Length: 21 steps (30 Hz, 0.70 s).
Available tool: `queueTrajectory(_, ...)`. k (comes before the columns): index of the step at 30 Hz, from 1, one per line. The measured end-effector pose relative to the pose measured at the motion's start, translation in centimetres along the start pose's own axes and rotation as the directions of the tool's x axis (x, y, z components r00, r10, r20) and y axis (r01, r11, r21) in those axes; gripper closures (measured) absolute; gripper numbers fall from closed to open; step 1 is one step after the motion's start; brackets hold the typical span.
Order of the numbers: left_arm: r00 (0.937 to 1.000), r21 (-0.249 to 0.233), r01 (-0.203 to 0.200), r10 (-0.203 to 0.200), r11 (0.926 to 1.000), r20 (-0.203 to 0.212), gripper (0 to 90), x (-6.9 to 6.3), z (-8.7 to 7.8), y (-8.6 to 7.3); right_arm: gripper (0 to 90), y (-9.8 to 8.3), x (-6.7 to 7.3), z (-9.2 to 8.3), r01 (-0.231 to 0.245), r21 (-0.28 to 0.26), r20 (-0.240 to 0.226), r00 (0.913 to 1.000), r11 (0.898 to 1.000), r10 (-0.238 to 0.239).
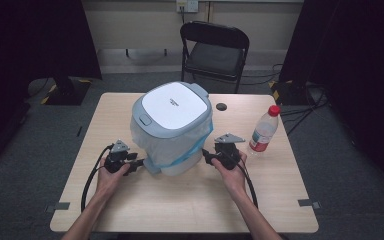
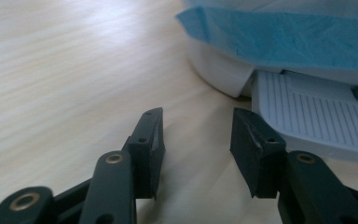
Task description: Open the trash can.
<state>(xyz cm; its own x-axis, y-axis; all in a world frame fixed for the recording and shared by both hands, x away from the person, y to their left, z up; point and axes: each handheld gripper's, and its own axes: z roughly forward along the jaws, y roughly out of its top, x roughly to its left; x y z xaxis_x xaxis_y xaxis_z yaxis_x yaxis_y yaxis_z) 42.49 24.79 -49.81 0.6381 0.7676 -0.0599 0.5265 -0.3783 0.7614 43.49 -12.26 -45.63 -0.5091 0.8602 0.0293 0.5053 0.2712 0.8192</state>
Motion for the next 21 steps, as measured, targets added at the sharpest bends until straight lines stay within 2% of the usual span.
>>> queueTrajectory(1,1.0000,0.002,-0.007,0.007,1.0000,0.007,54.0,-0.6,0.1,0.1,41.2,0.1,-0.3,0.2,0.000,-0.003,0.005,1.0000,1.000,0.000)
queueTrajectory(3,0.9972,0.003,-0.058,0.058,0.9983,0.048,53.5,-1.9,0.3,0.3,41.7,0.6,-1.1,1.0,-0.012,-0.009,0.035,0.9993,1.000,0.012)
queueTrajectory(5,0.9896,-0.021,-0.106,0.108,0.9941,0.095,52.4,-2.9,0.5,0.5,42.0,1.2,-1.8,1.7,-0.025,-0.010,0.046,0.9986,1.000,0.025)
queueTrajectory(7,0.9842,-0.015,-0.123,0.124,0.9923,0.127,50.0,-3.6,0.9,0.8,43.6,1.8,-2.4,2.5,-0.046,-0.020,0.045,0.9979,0.999,0.047)
queueTrajectory(8,0.9818,-0.003,-0.129,0.128,0.9916,0.140,44.8,-3.7,1.0,0.8,43.4,2.2,-2.5,2.9,-0.052,-0.022,0.042,0.9977,0.998,0.053)
queueTrajectory(10,0.9789,0.002,-0.127,0.125,0.9919,0.162,44.5,-3.5,0.9,0.5,41.5,2.9,-2.6,3.2,-0.035,-0.024,0.045,0.9983,0.999,0.036)
queueTrajectory(11,0.9834,0.011,-0.123,0.120,0.9923,0.136,44.8,-2.9,0.5,0.4,40.8,3.1,-2.6,3.1,-0.031,-0.024,0.043,0.9986,0.999,0.032)
queueTrajectory(13,0.9918,0.013,-0.081,0.080,0.9966,0.100,44.5,-1.9,-0.1,0.2,38.5,3.1,-2.5,2.6,-0.034,-0.030,0.036,0.9987,0.999,0.035)
queueTrajectory(15,0.9988,-0.001,-0.040,0.040,0.9992,0.028,43.9,-0.5,-0.8,0.2,36.6,2.9,-2.3,1.9,-0.032,-0.032,0.014,0.9994,0.999,0.032)
queueTrajectory(16,0.9998,-0.015,-0.005,0.005,0.9999,-0.017,41.8,0.2,-1.0,0.4,36.4,2.7,-2.2,1.6,-0.029,-0.030,0.005,0.9996,0.999,0.029)
queueTrajectory(17,0.9976,-0.026,0.043,-0.045,0.9987,-0.053,39.3,1.0,-1.0,0.8,37.2,2.6,-2.1,1.4,-0.029,-0.034,0.002,0.9996,0.999,0.029)
queueTrajectory(19,0.9938,-0.052,0.098,-0.100,0.9938,-0.049,39.6,1.8,-0.5,1.7,39.5,2.6,-1.9,1.3,-0.029,-0.055,0.003,0.9996,0.998,0.030)
queueTrajectory(21,0.9919,-0.067,0.108,-0.112,0.9919,-0.060,40.0,2.2,-0.1,2.8,41.0,2.7,-1.9,1.4,-0.056,-0.061,0.003,0.9984,0.997,0.057)
